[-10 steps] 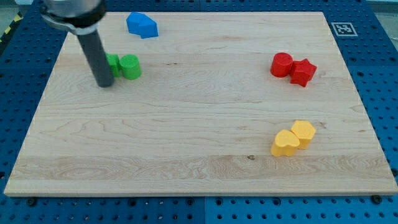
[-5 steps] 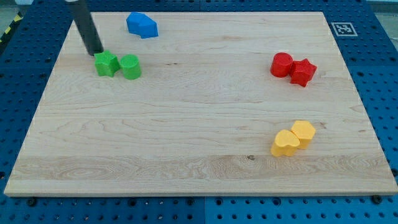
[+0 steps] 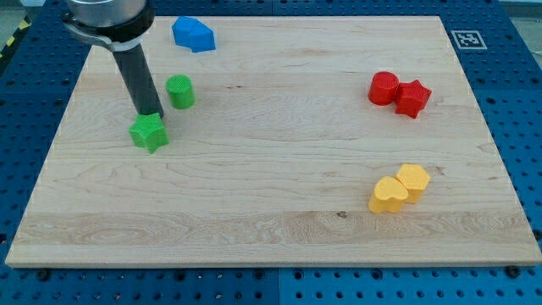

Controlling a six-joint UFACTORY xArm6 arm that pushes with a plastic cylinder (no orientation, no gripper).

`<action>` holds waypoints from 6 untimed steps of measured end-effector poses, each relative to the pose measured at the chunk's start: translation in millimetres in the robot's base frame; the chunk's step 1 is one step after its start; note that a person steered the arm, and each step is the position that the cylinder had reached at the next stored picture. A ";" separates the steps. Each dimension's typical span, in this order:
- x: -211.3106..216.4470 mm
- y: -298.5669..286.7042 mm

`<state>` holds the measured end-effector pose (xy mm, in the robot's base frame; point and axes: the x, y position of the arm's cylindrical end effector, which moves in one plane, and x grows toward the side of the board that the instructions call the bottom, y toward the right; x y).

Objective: Move the green star to the bottom right of the green circle

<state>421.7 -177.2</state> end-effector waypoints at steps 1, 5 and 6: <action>3.6 -46.6; 44.7 -23.0; 43.2 -13.8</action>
<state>465.0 -191.0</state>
